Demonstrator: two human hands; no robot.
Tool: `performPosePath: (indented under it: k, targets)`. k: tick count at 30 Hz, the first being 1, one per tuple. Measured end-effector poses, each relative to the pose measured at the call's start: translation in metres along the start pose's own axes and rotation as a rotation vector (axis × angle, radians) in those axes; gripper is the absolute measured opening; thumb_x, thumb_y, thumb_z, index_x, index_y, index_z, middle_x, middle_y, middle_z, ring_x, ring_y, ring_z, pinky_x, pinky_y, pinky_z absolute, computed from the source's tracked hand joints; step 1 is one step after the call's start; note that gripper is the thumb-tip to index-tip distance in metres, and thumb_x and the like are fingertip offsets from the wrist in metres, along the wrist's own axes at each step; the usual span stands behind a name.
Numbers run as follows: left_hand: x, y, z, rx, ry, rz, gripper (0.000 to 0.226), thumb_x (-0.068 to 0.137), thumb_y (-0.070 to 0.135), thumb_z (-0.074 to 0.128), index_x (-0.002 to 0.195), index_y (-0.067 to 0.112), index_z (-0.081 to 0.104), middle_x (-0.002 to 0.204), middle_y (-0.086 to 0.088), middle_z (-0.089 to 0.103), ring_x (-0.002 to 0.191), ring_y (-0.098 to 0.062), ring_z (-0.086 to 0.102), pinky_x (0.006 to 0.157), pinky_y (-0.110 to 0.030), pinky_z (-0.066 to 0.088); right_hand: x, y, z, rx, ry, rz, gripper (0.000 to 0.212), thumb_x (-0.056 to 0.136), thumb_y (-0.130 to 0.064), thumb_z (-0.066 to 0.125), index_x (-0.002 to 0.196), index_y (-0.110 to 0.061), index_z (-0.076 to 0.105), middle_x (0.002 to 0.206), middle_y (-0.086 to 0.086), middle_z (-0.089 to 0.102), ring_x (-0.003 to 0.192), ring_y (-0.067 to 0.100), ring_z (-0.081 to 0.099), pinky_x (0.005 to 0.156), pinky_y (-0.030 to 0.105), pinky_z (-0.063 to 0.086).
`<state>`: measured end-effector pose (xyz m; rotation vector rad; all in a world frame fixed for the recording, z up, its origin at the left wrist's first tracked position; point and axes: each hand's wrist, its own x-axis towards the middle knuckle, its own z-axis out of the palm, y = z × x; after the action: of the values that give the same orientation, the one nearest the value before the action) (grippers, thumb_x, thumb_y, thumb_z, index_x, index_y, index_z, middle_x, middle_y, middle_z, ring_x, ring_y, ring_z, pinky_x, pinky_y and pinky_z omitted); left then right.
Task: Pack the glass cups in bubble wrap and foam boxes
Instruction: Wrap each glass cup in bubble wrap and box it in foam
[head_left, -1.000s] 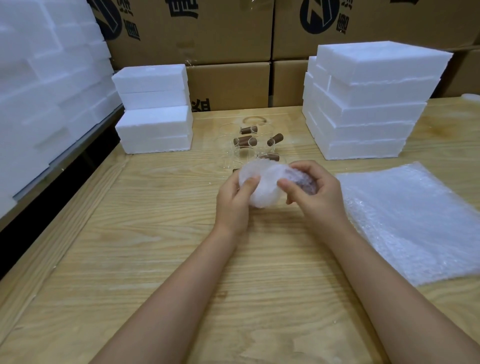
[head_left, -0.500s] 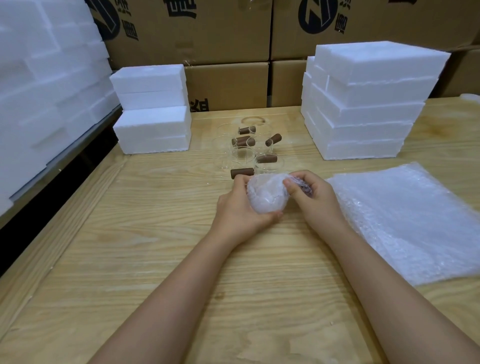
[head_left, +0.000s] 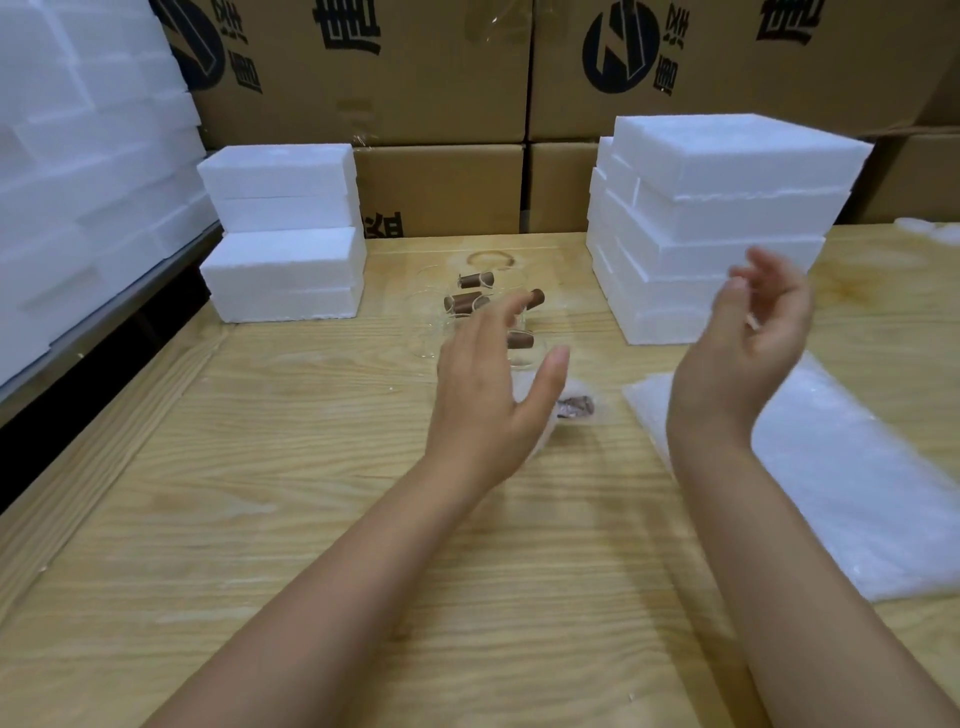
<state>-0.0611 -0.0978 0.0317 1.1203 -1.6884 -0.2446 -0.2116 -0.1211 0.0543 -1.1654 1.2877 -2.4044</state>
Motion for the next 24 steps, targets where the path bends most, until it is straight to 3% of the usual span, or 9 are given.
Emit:
performPosePath:
  k: [4, 7, 11, 14, 18, 22, 24]
  targets:
    - [0.051, 0.022, 0.028, -0.222, -0.170, -0.225, 0.051, 0.100, 0.042, 0.042, 0.146, 0.022, 0.032, 0.140, 0.000, 0.049, 0.125, -0.010, 0.045, 0.100, -0.032, 0.037, 0.070, 0.016, -0.002, 0.009, 0.276, 0.094, 0.035, 0.083, -0.018, 0.039, 0.116, -0.008, 0.047, 0.099, -0.002, 0.043, 0.090, 0.012, 0.044, 0.083, 0.017, 0.039]
    - [0.080, 0.029, 0.054, -0.371, -0.284, -0.367, 0.052, 0.103, 0.043, 0.033, 0.152, 0.031, 0.019, 0.151, 0.001, 0.039, 0.129, -0.009, 0.039, 0.093, -0.024, 0.025, 0.133, 0.037, -0.009, -0.132, 0.353, 0.188, 0.044, 0.083, -0.019, 0.041, 0.126, -0.009, 0.044, 0.108, -0.002, 0.040, 0.098, 0.016, 0.045, 0.089, 0.024, 0.041]
    - [0.099, 0.027, 0.083, -0.417, -0.404, -0.404, 0.054, 0.104, 0.045, 0.026, 0.153, 0.038, 0.004, 0.161, 0.007, 0.016, 0.146, -0.019, 0.022, 0.109, -0.032, 0.023, 0.189, 0.058, -0.011, -0.332, 0.178, 0.391, 0.057, 0.092, -0.042, 0.042, 0.144, -0.025, 0.026, 0.146, 0.002, 0.029, 0.117, 0.017, 0.043, 0.101, 0.030, 0.038]
    - [0.114, 0.029, 0.098, -0.483, -0.399, -0.411, 0.055, 0.105, 0.044, 0.024, 0.153, 0.037, -0.002, 0.162, 0.007, 0.008, 0.148, -0.020, 0.014, 0.116, -0.039, 0.018, 0.203, 0.062, -0.012, -0.366, 0.024, 0.499, 0.063, 0.094, -0.054, 0.035, 0.149, -0.031, 0.016, 0.155, 0.000, 0.020, 0.134, 0.023, 0.034, 0.108, 0.040, 0.031]
    - [0.133, 0.036, 0.112, -0.498, -0.393, -0.394, 0.057, 0.105, 0.043, 0.023, 0.153, 0.033, -0.005, 0.163, 0.006, 0.003, 0.149, -0.019, 0.009, 0.120, -0.042, 0.014, 0.213, 0.060, -0.012, -0.364, -0.101, 0.554, 0.057, 0.096, -0.057, 0.028, 0.147, -0.031, 0.027, 0.147, -0.003, 0.036, 0.129, 0.021, 0.038, 0.108, 0.039, 0.031]
    - [0.139, 0.031, 0.123, -0.468, -0.434, -0.380, 0.056, 0.106, 0.037, 0.024, 0.154, 0.031, -0.005, 0.163, 0.006, 0.000, 0.150, -0.020, 0.006, 0.118, -0.038, 0.014, 0.211, 0.063, -0.018, -0.333, -0.121, 0.622, 0.055, 0.098, -0.056, 0.024, 0.144, -0.029, 0.033, 0.119, -0.009, 0.044, 0.104, 0.014, 0.044, 0.090, 0.030, 0.033]
    - [0.140, 0.028, 0.127, -0.480, -0.432, -0.393, 0.054, 0.107, 0.034, 0.024, 0.154, 0.030, -0.002, 0.162, 0.007, 0.006, 0.148, -0.019, 0.012, 0.116, -0.034, 0.018, 0.206, 0.065, -0.023, -0.305, -0.147, 0.656, 0.056, 0.097, -0.058, 0.023, 0.144, -0.031, 0.034, 0.119, -0.010, 0.048, 0.103, 0.012, 0.046, 0.088, 0.030, 0.031]
